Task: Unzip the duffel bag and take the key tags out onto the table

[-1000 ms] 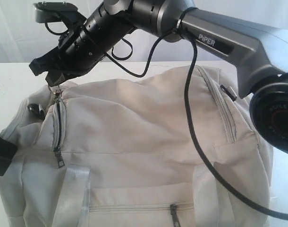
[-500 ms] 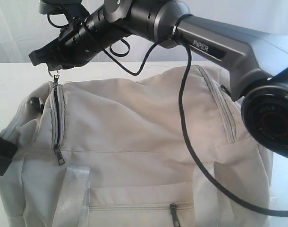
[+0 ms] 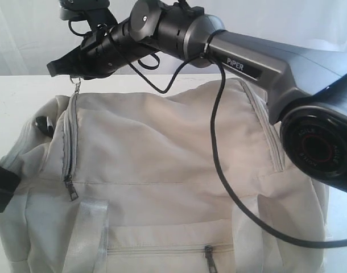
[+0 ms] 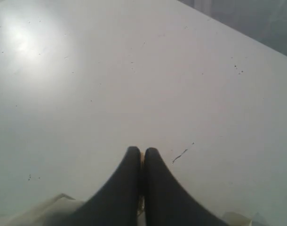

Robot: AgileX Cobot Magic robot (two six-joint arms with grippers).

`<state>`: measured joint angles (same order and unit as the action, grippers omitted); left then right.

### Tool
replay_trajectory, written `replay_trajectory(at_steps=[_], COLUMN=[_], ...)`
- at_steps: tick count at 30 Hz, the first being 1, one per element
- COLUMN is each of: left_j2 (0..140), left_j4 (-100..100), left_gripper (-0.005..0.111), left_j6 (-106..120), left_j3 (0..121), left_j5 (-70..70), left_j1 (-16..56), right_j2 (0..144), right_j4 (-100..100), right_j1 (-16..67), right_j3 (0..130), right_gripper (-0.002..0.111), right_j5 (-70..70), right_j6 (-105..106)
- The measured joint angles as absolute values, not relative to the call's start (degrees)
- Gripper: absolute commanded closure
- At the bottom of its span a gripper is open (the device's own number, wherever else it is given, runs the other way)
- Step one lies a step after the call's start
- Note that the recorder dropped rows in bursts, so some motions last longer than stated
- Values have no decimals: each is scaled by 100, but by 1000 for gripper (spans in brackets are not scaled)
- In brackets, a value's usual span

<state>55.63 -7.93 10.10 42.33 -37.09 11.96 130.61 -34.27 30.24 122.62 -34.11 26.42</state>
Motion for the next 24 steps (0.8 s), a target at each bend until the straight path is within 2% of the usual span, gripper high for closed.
replay_trajectory(at_steps=[24], left_j2=[5202], left_j4=[170], left_gripper=[107], left_j6=[-138], left_j3=[4224], left_j5=[-3993], left_j1=[1207], right_j2=[13061], right_j4=[-3450], right_j1=[2270], right_j3=[12262], right_gripper=[108], right_j5=[-3909], right_j6=[2642])
